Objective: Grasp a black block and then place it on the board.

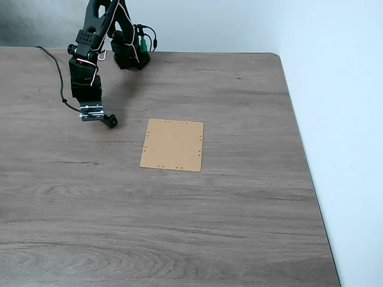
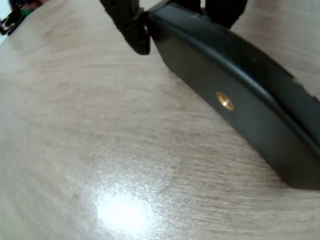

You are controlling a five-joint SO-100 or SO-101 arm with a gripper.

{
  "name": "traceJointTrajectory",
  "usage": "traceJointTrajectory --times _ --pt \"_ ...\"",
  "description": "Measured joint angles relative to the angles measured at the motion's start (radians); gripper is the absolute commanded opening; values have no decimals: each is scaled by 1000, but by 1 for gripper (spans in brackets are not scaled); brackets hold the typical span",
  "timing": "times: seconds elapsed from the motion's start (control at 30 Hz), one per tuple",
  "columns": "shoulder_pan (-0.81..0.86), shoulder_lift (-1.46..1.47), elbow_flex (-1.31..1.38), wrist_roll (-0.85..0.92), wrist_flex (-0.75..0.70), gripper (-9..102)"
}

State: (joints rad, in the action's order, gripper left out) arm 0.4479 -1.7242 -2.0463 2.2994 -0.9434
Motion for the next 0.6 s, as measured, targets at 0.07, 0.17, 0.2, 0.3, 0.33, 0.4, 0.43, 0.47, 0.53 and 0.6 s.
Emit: traceJointTrajectory --times 0.07,0.17,0.2,0.3,0.33,0.4,0.43,0.47,0.53,0.6 --pt "-31 -15 29 -61 -54 0" --pt "-92 -51 84 -170 -126 0" --pt "-115 -63 106 -209 -144 0" --pt "-193 -78 172 -334 -172 0" --pt "-219 -83 186 -379 -172 0" --pt "-275 -86 207 -477 -158 0" --pt "-305 -87 210 -526 -144 0" --pt "-342 -87 212 -583 -130 0" --pt "-402 -87 224 -689 -109 0" --pt "-453 -87 245 -807 -81 0"
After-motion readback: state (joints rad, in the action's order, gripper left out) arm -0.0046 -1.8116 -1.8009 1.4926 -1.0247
